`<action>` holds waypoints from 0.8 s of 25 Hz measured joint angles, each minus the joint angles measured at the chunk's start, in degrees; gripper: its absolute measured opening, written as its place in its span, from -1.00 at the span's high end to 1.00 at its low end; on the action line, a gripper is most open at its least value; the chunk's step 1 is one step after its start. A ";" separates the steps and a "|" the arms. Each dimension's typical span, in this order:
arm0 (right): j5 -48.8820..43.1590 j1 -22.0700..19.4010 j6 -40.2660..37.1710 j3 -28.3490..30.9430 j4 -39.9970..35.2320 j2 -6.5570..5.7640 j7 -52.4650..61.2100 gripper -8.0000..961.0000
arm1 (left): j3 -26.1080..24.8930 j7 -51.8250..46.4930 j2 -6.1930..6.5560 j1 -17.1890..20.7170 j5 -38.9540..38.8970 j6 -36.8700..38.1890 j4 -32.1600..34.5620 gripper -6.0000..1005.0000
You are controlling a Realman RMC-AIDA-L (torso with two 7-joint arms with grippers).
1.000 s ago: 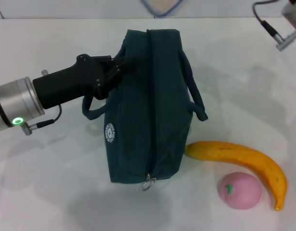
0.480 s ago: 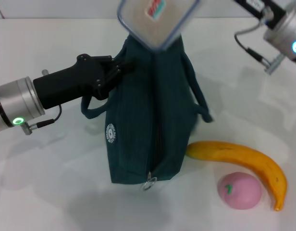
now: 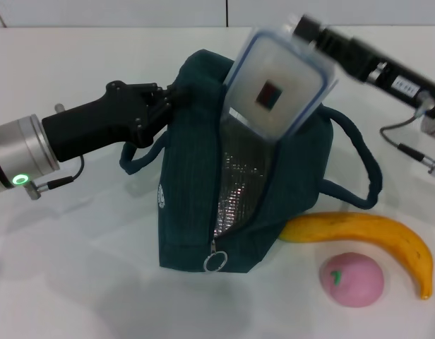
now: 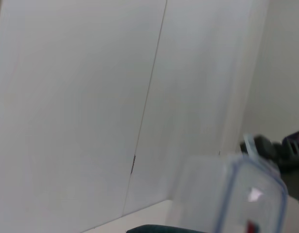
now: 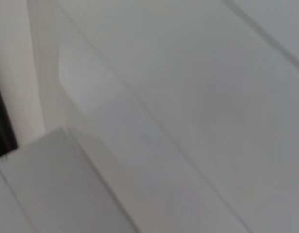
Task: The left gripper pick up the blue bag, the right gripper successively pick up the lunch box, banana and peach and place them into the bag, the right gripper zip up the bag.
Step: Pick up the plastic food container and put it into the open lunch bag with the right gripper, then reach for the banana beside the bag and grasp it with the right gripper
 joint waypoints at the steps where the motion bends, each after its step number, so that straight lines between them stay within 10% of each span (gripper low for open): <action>1: 0.02 0.02 0.32 -1.27 -0.11 -0.03 0.12 0.73 | 0.00 0.00 0.01 0.00 0.00 0.00 -0.01 0.89; 20: 0.27 -1.01 2.26 -9.57 -7.18 -0.02 2.84 0.50 | 0.00 0.71 0.02 -0.12 -0.27 -1.46 0.06 0.89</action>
